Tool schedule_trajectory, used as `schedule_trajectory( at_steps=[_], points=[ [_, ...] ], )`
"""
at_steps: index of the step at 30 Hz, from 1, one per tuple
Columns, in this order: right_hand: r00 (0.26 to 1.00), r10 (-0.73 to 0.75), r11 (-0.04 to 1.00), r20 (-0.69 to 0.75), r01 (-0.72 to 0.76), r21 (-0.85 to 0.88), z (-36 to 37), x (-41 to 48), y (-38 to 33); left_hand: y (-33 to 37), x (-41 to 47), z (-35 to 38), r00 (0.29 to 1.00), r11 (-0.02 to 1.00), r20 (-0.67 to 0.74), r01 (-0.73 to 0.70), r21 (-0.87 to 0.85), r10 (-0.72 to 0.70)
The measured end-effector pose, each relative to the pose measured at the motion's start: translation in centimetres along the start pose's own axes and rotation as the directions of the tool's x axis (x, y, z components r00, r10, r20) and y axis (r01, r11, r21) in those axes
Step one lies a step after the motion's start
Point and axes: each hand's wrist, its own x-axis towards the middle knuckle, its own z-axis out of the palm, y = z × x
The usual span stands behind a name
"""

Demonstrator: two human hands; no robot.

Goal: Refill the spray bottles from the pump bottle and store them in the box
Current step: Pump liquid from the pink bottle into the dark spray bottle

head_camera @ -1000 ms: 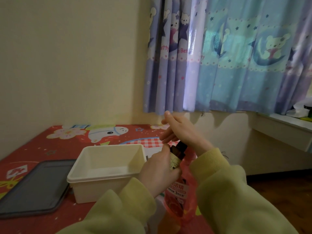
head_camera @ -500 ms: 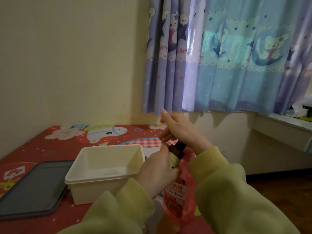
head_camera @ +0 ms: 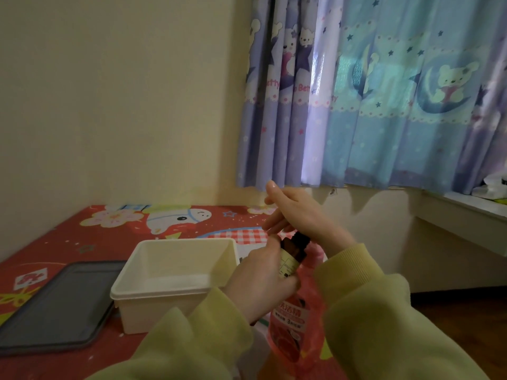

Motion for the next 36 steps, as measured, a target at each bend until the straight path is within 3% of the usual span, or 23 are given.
schedule_trajectory(
  at_steps=[4,10,15,27,33,36],
  points=[
    [0.999,-0.016,1.0,-0.047,0.017,0.009,0.5,0.0,1.0,-0.3,0.1,0.6,0.999,0.999,0.02,0.03,0.015,-0.03],
    [1.0,-0.002,1.0,-0.003,0.002,-0.022,0.8,0.1,0.6,-0.3,-0.1,0.0,0.999,1.0,0.034,0.021,0.003,-0.021],
    [1.0,-0.009,0.995,-0.005,0.01,0.098,-0.1,0.0,-0.4,0.2,0.0,-0.7,1.0,1.0,-0.011,-0.002,-0.011,0.001],
    [0.999,-0.04,0.999,-0.015,0.04,-0.012,1.0,-0.2,0.7,0.0,-0.3,0.0,0.999,0.999,0.028,0.039,-0.026,-0.038],
    [0.998,-0.062,0.994,0.001,0.062,0.086,0.0,-0.2,-0.4,0.7,-0.1,-1.0,0.999,0.999,0.033,0.033,-0.043,-0.031],
    [0.997,-0.071,0.996,-0.015,0.071,0.045,0.2,-0.2,0.3,0.5,-0.1,-0.5,0.998,0.997,0.042,0.039,-0.065,-0.037]
  ],
)
